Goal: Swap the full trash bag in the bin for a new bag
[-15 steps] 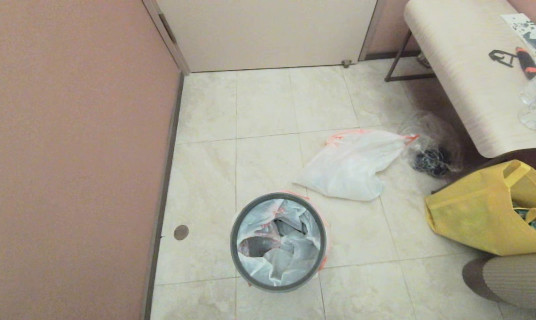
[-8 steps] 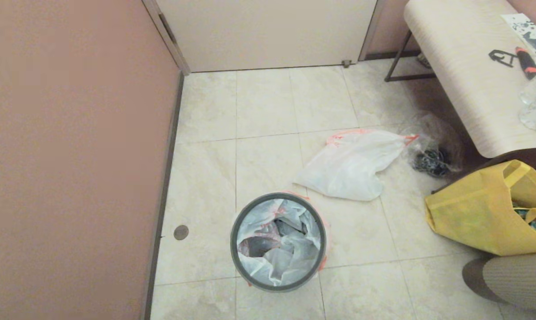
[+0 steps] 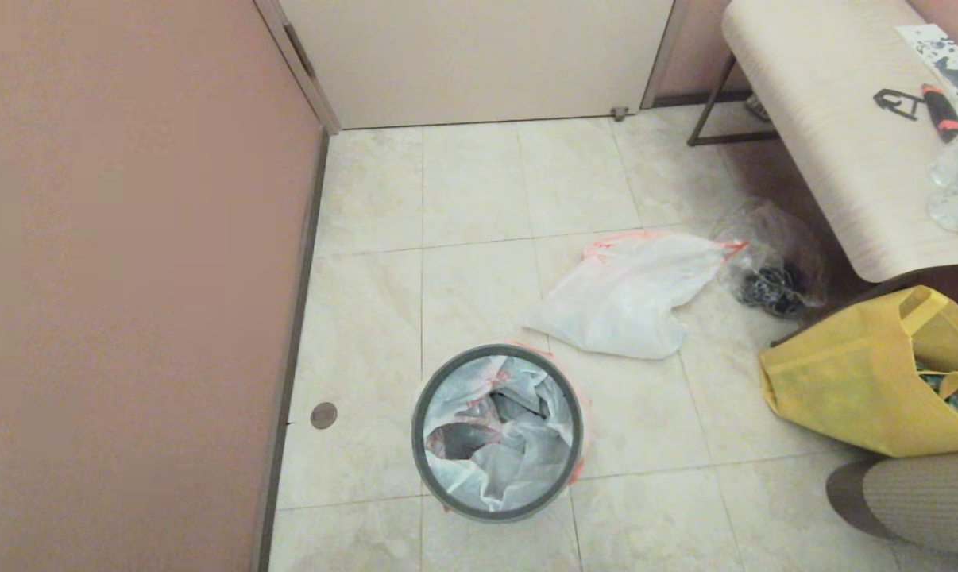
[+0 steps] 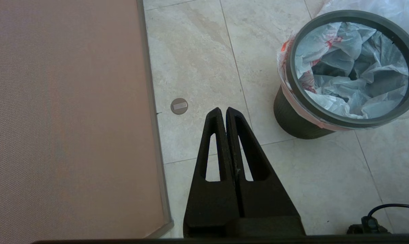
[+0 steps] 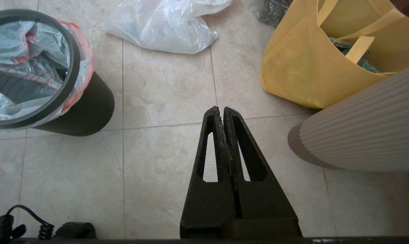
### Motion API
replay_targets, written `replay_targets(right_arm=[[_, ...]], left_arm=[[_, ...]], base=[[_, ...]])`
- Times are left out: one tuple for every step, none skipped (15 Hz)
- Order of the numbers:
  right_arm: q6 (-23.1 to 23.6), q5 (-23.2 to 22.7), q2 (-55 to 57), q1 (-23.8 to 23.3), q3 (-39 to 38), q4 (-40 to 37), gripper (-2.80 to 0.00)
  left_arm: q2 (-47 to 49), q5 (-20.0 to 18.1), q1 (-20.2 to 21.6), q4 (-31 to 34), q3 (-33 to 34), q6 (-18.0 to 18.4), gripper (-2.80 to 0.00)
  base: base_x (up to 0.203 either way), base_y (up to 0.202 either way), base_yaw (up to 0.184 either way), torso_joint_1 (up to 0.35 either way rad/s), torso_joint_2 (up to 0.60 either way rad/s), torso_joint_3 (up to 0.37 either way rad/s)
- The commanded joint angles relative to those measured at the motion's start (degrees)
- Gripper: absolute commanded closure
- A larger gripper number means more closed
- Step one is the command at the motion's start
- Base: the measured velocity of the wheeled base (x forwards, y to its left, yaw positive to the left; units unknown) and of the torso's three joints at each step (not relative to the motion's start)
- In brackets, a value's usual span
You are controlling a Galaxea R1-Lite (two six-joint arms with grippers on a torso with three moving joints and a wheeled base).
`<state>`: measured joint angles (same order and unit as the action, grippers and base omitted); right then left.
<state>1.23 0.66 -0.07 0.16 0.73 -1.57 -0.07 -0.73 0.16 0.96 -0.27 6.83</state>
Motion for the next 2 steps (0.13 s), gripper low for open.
replay_targets(right_arm=[[0.03, -0.1, -0.01, 0.02, -0.03, -0.01, 0.0], [-0.09, -0.13, -0.01, 0.02, -0.03, -0.01, 0.0]], left_arm=[[0.07, 0.03, 0.02, 0.0, 0.0, 0.03, 0.0], [0.07, 0.03, 0.02, 0.0, 0.0, 0.03, 0.0]], base=[[0.0, 0.0, 0.0, 0.0, 0.0, 0.0], [0.0, 0.0, 0.0, 0.0, 0.0, 0.0]])
